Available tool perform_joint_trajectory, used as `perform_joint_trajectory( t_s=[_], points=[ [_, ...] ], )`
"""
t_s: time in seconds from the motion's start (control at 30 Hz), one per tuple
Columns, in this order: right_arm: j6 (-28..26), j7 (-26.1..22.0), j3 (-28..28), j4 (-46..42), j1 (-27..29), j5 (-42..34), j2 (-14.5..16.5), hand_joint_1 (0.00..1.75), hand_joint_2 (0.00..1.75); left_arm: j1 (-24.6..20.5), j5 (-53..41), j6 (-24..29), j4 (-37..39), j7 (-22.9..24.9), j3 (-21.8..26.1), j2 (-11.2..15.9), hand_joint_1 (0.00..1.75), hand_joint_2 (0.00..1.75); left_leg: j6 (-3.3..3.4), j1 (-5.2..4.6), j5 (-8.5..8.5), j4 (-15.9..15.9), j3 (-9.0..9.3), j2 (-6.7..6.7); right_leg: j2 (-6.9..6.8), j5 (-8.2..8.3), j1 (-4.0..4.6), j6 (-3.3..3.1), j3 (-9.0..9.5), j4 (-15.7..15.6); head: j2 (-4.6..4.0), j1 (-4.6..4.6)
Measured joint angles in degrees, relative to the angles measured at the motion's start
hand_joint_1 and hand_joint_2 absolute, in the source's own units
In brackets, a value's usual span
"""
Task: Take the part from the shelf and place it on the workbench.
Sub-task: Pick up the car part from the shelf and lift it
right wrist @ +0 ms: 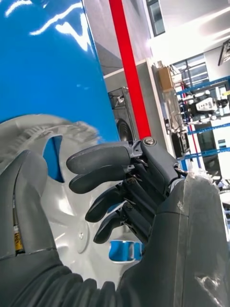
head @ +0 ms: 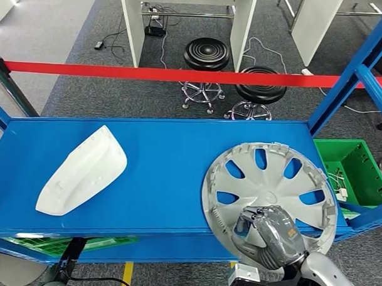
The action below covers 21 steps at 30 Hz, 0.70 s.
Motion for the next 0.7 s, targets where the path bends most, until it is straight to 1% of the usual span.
perform_joint_trajectory(
  t_s=[0.03, 0.07, 0.1, 0.13, 0.17, 0.2, 0.23, 0.3, 0.33, 0.37, 0.4, 0.43, 0.47, 0.5, 0.53, 0.57, 0.6, 0.63, 0.67, 0.7],
  points=[
    [-0.01, 0.01, 0.08, 0.0, 0.05, 0.0, 0.08, 1.75, 1.75, 0.01, -0.01, -0.01, 0.01, 0.01, 0.0, 0.01, 0.0, 0.0, -0.01, 0.01, -0.02, 0.01, 0.08, 0.0, 0.0, 0.64, -0.02, 0.03, 0.04, -0.01, 0.0, 0.0],
    [-0.01, 0.01, 0.15, -0.01, 0.06, 0.0, 0.15, 1.75, 1.75, 0.01, -0.01, -0.01, 0.01, 0.01, 0.0, 0.01, 0.0, 0.0, -0.07, 0.04, -0.08, 0.01, 0.2, -0.02, -0.01, 2.24, -0.06, 0.01, 1.19, -2.27, 0.0, -0.01],
    [-0.02, 0.01, 0.21, -0.01, 0.04, 0.01, 0.2, 1.75, 1.75, 0.01, -0.01, -0.01, 0.01, 0.01, 0.0, 0.01, 0.0, 0.0, -0.2, 0.08, -0.17, 0.03, 0.35, -0.05, -0.02, 4.32, -0.13, 0.02, 3.23, -6.25, 0.0, 0.01],
    [-0.08, 0.03, 0.25, -0.01, 0.0, 0.13, 0.25, 1.75, 1.75, 0.0, -0.02, -0.01, 0.0, 0.01, 0.0, 0.07, 0.0, 0.0, -0.42, 0.02, -0.29, 0.07, 0.45, -0.09, -0.01, 5.73, -0.14, 0.0, 5.35, -10.22, 0.0, 0.03],
    [-0.25, 0.09, 0.28, -0.04, -0.04, 0.57, 0.29, 1.75, 1.75, 0.0, -0.02, -0.01, -0.01, 0.01, 0.0, 0.12, 0.0, 0.0, -0.68, -0.07, -0.35, 0.16, 0.44, -0.14, 0.04, 6.62, -0.16, -0.16, 7.0, -13.26, 0.0, 0.04],
    [-0.63, 0.23, 0.31, -0.08, -0.06, 1.46, 0.35, 1.75, 1.75, 0.01, -0.03, 0.0, -0.01, 0.01, 0.0, 0.17, 0.0, 0.0, -0.98, -0.18, -0.33, 0.21, 0.38, -0.17, 0.1, 6.89, -0.14, -0.39, 7.91, -14.98, 0.0, 0.01],
    [-1.17, 0.43, 0.36, -0.13, -0.05, 2.68, 0.44, 1.75, 1.75, 0.02, -0.05, 0.01, 0.0, 0.03, 0.0, 0.22, 0.0, 0.0, -1.28, -0.26, -0.22, 0.2, 0.29, -0.2, 0.19, 6.67, -0.04, -0.69, 8.1, -15.34, 0.0, -0.04],
    [-2.43, 0.88, 0.5, -0.42, -0.03, 5.37, 0.67, 1.75, 1.75, 0.01, -0.08, 0.03, 0.01, 0.09, 0.0, 0.22, 0.0, 0.0, -1.84, -0.19, -0.2, 0.13, 0.24, -0.19, 0.25, 6.9, -0.06, -1.48, 8.0, -15.45, 0.0, -0.14],
    [-2.89, 1.05, 0.6, -0.67, -0.1, 6.27, 0.8, 1.63, 1.75, 0.0, -0.09, 0.04, 0.01, 0.14, -0.01, 0.17, 0.0, 0.0, -2.11, -0.16, -0.7, 0.6, 0.04, -0.13, 0.23, 6.98, -0.12, -1.88, 8.03, -15.56, 0.0, -0.24],
    [-3.2, 1.25, 0.69, -0.95, -0.2, 6.84, 0.93, 1.19, 1.75, -0.05, -0.09, 0.04, 0.01, 0.16, -0.02, 0.12, 0.0, 0.0, -2.37, -0.15, -1.8, 2.12, -0.63, -0.08, 0.18, 7.08, -0.22, -2.29, 8.06, -15.7, 0.0, -0.34],
    [-3.34, 1.52, 0.78, -1.17, -0.28, 7.07, 1.07, 0.75, 1.75, -0.08, -0.1, 0.04, 0.01, 0.19, -0.03, 0.08, 0.0, 0.0, -2.58, -0.16, -3.43, 4.81, -1.85, -0.02, 0.13, 7.15, -0.29, -2.59, 8.09, -15.8, 0.0, -0.47],
    [-3.38, 1.9, 0.87, -1.28, -0.32, 7.14, 1.15, 0.32, 1.75, -0.09, -0.11, 0.04, 0.01, 0.19, -0.04, 0.06, 0.0, 0.0, -2.71, -0.18, -5.3, 8.59, -3.59, 0.01, 0.09, 7.16, -0.27, -2.79, 8.05, -15.82, 0.0, -0.6],
    [-3.37, 2.42, 0.97, -1.32, -0.31, 7.13, 1.22, 0.0, 1.75, -0.07, -0.12, 0.05, 0.01, 0.21, -0.03, 0.08, 0.0, 0.0, -2.78, -0.18, -6.92, 12.54, -5.45, 0.01, 0.06, 7.18, -0.25, -2.89, 8.0, -15.81, 0.0, -0.63],
    [-3.38, 3.01, 1.05, -1.31, -0.25, 7.12, 1.3, 0.0, 1.75, -0.02, -0.13, 0.05, 0.01, 0.25, -0.02, 0.09, 0.0, 0.0, -2.78, -0.19, -7.67, 15.36, -6.8, 0.01, 0.05, 7.2, -0.23, -2.93, 7.97, -15.81, 0.0, -0.63],
    [-3.44, 3.61, 1.13, -1.31, -0.18, 7.16, 1.38, 0.0, 1.75, 0.03, -0.13, 0.06, 0.01, 0.28, -0.01, 0.09, 0.0, 0.0, -2.73, -0.19, -7.34, 16.29, -7.29, 0.01, 0.06, 7.21, -0.22, -2.94, 7.96, -15.81, 0.0, -0.63],
    [-3.57, 4.24, 1.17, -1.3, -0.1, 7.39, 1.49, 0.0, 1.75, 0.06, -0.13, 0.07, 0.01, 0.32, -0.01, 0.09, 0.0, 0.0, -2.63, -0.19, -5.92, 14.85, -6.65, 0.01, 0.08, 7.22, -0.22, -2.94, 7.98, -15.81, 0.0, -0.63],
    [-3.78, 4.85, 1.19, -1.28, 0.01, 7.8, 1.63, 0.0, 1.31, 0.07, -0.12, 0.08, 0.01, 0.34, 0.0, 0.1, 0.0, 0.0, -2.51, -0.18, -3.87, 11.54, -5.05, 0.02, 0.1, 7.22, -0.23, -2.91, 8.03, -15.8, 0.0, -0.63],
    [-4.02, 5.38, 1.2, -1.28, 0.17, 8.41, 1.76, 0.0, 0.87, 0.06, -0.11, 0.1, 0.01, 0.34, 0.0, 0.11, 0.0, 0.0, -2.39, -0.19, -2.01, 7.51, -3.07, 0.03, 0.11, 7.21, -0.19, -2.8, 8.06, -15.79, 0.0, -0.63],
    [-4.25, 5.84, 1.2, -1.27, 0.4, 9.2, 1.86, 0.0, 0.44, 0.03, -0.1, 0.13, 0.01, 0.34, 0.0, 0.13, 0.0, 0.0, -2.24, -0.19, -0.82, 3.86, -1.31, 0.0, 0.15, 7.16, -0.07, -2.6, 8.01, -15.69, 0.0, -0.65],
    [-4.45, 6.17, 1.22, -1.27, 0.74, 10.03, 1.93, 0.0, 0.0, 0.02, -0.09, 0.16, 0.01, 0.35, 0.0, 0.14, 0.0, 0.0, -2.07, -0.22, -0.27, 1.49, -0.21, -0.04, 0.16, 7.19, 0.04, -2.31, 7.93, -15.67, 0.0, -0.63]
  ],
)
